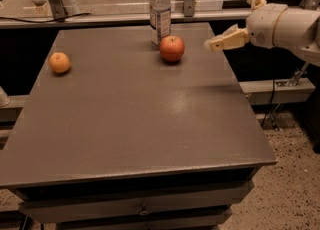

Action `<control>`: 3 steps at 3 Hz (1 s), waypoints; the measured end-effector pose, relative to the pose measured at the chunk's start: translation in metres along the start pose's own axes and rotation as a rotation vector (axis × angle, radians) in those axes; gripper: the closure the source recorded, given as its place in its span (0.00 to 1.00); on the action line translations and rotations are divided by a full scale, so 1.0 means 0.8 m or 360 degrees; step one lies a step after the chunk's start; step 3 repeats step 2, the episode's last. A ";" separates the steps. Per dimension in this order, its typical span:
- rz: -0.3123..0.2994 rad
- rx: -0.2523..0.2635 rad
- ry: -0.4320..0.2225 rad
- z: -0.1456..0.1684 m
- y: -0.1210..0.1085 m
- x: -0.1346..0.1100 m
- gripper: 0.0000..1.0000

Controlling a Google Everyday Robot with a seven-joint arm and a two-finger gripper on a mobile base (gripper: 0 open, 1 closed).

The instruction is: Move apple near blue plastic bottle

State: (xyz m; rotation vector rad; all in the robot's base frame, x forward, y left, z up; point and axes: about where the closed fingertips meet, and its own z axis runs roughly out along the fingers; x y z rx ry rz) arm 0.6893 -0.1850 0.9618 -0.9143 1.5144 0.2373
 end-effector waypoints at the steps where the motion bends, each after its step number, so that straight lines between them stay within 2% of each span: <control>1: -0.0047 0.0066 0.0025 -0.054 -0.029 0.004 0.00; 3: -0.0046 0.0070 0.0027 -0.057 -0.030 0.004 0.00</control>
Offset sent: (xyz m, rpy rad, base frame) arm -0.0138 -0.0356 0.0117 -0.0233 -0.0199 -0.0301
